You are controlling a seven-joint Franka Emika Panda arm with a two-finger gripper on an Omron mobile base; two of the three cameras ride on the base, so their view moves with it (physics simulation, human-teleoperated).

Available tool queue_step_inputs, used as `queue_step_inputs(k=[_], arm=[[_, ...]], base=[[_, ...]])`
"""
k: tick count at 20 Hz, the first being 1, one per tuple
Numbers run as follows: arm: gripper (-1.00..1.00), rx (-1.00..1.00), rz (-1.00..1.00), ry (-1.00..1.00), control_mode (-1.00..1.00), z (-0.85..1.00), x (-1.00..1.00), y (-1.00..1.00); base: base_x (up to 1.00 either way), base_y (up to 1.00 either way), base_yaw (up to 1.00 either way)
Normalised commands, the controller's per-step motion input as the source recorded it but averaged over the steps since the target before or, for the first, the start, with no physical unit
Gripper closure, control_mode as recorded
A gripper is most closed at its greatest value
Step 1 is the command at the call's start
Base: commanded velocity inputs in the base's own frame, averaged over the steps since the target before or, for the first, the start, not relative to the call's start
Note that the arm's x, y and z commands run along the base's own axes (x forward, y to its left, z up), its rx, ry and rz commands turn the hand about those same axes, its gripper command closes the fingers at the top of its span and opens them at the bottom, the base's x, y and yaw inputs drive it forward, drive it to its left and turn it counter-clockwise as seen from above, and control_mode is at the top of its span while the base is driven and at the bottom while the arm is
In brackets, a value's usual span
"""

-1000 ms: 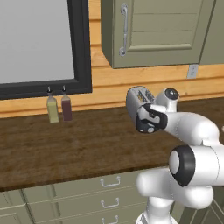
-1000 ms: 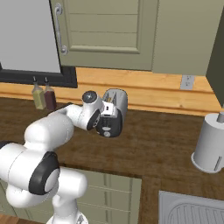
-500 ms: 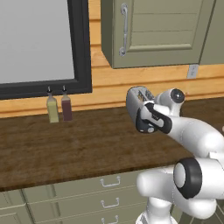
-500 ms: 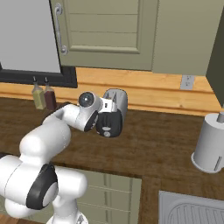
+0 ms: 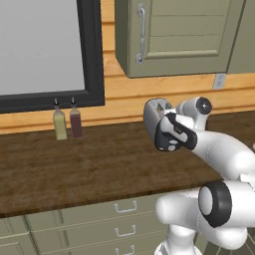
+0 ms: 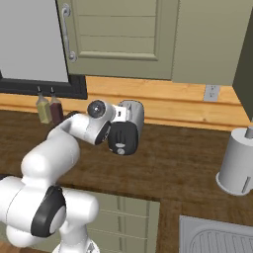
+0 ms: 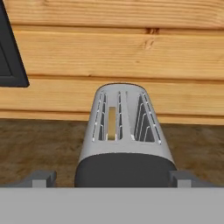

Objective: Start the toaster. Once the lever pops up, take the bread to the plate on the dining counter.

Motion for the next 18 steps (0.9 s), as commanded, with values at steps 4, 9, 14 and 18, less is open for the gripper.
queue_step_inputs(k=[4,9,14,18], arm=[[-1.00,0.00,0.00,0.00,-1.00,0.01,0.17,0.00],[-1.00,0.00,0.00,0.00,-1.00,0.00,0.19,0.00],[-1.00,0.00,0.00,0.00,-1.00,0.00,0.16,0.01],[-1.00,0.00,0.00,0.00,-1.00,-0.01,0.28,0.07]], base=[[0.00,0.00,0.00],[0.00,0.00,0.00],[0.00,0.00,0.00],[0.00,0.00,0.00]])
